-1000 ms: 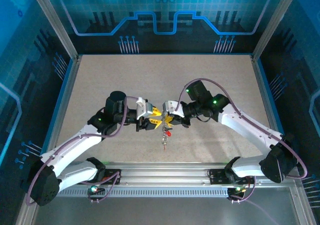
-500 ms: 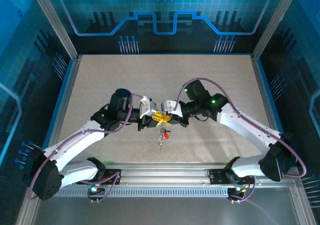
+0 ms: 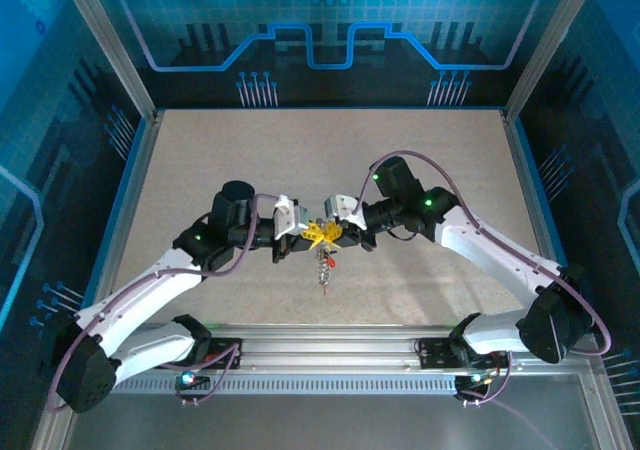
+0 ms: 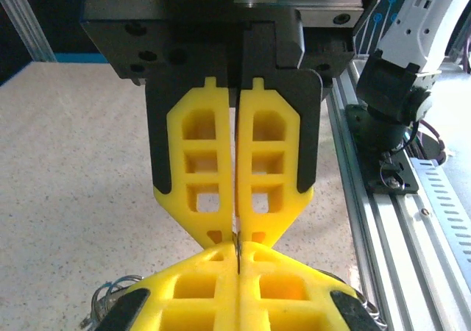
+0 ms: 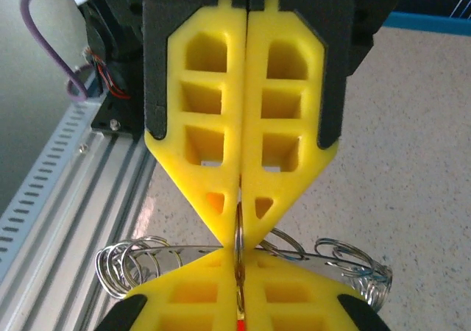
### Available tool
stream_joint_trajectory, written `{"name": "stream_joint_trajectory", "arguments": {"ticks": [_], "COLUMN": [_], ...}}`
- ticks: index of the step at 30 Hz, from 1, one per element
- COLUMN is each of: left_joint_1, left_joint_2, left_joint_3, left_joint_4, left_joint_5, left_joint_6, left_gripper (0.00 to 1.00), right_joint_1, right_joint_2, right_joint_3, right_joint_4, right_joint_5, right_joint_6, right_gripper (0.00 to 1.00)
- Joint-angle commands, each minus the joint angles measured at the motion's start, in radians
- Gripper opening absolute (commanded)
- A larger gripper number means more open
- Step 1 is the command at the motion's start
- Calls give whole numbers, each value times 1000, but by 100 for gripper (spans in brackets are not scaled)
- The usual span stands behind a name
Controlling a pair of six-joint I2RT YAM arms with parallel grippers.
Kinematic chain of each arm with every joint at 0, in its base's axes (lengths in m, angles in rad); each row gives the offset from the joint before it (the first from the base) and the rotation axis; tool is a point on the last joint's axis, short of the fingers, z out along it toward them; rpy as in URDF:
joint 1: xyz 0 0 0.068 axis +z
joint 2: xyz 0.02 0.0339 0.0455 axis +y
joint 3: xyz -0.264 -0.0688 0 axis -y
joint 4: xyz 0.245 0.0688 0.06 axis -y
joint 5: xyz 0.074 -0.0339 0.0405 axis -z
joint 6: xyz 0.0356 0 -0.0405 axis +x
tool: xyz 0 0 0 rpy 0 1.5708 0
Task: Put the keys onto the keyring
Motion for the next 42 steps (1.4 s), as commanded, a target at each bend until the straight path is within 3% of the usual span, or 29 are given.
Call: {"name": "stream_joint_trajectory", "arguments": {"ticks": [1,5,23,42], "left_joint_1": [-6,7,16,15], "left_joint_2": [-43,-60,-33,-50], "left_joint_3": [-66,-112,-166,-177], "left_joint_4": [160,292,502,500], "left_joint_5": [-14,1,96,155], "left_joint_6": [-74,-135,-215,-153], "left_gripper": [0,0,0,0], "right_joint_1": [-33,-34,-26,-22], "right_joint_2": [-46,-53,-43,-118], "right_joint_3": [-29,-45,-69,-113], "right_joint_4": [46,51,104,146], "right_joint_5": [-58,-75,-93,-167], "right_joint_6": [31,36,57,52], "right_gripper": [12,13,15,16]}}
